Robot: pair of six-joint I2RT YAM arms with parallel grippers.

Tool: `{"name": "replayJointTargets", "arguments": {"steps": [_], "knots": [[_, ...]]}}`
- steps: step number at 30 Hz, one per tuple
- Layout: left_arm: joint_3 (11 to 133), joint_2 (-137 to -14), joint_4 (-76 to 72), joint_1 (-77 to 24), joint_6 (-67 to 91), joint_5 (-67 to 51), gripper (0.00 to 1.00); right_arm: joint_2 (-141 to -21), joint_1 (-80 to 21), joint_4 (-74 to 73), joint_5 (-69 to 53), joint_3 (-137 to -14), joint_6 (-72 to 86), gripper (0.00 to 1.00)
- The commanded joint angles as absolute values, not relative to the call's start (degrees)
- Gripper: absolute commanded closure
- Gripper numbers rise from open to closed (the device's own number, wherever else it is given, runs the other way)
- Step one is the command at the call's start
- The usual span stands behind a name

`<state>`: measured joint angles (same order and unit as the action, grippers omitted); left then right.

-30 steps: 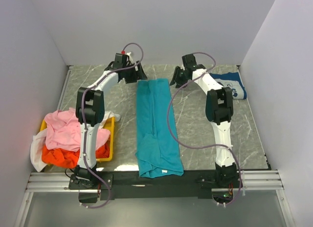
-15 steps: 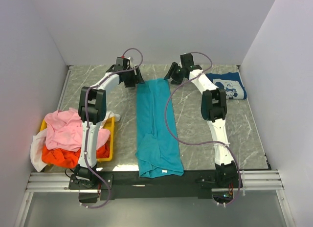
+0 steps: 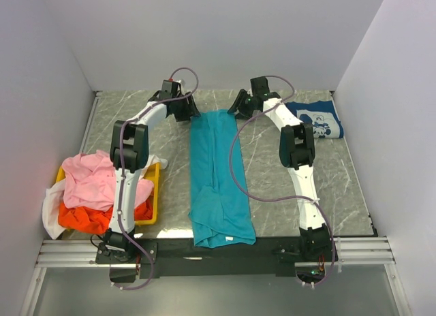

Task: Fold and stack the t-shirts
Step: Fold the tshirt

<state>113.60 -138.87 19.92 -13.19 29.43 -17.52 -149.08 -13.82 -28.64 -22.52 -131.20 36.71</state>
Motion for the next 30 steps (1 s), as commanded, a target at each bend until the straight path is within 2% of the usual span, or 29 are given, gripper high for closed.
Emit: {"name": "replayJointTargets", "arguments": {"steps": [1,4,7,10,14,17,20,25,30], "knots": [[115.8,-141.2,19.3,-13.1,30.1,-16.3,0.39,-150.6,-13.7,-26.2,-24.1,-132.4,38.1,0.48],[116.3,-141.9,18.8,-12.9,30.6,-16.3,0.45,-151.3,-13.8,-25.8,-23.8,-132.9,38.8,0.5],[117.2,-143.1,18.4,-12.7,31.3,-17.1,0.47,-151.7,-13.9,-25.1,-24.0,-133.0,39.8,0.54],[117.6,-143.9,17.8,-12.7,31.7,-17.2,0.56,-152.0,-13.9,-24.1,-24.5,-132.9,41.1,0.6],[117.6,-144.6,17.5,-12.7,31.9,-17.4,0.66,-152.5,-13.9,-22.3,-25.2,-133.0,43.3,0.72],[117.6,-145.0,17.6,-12.6,32.1,-17.2,0.74,-152.2,-13.7,-21.3,-25.0,-132.5,44.0,0.88],[117.5,-145.4,17.8,-12.4,32.3,-16.8,0.83,-150.6,-13.7,-19.9,-23.0,-130.2,44.5,1.0],[117.4,-144.8,18.0,-12.1,32.3,-13.6,1.0,-145.6,-13.0,-17.7,-18.5,-124.7,43.9,1.0],[117.1,-143.6,16.5,-11.7,32.4,-13.0,1.0,-142.4,-11.9,-16.2,-16.3,-121.0,43.8,1.0]]}}
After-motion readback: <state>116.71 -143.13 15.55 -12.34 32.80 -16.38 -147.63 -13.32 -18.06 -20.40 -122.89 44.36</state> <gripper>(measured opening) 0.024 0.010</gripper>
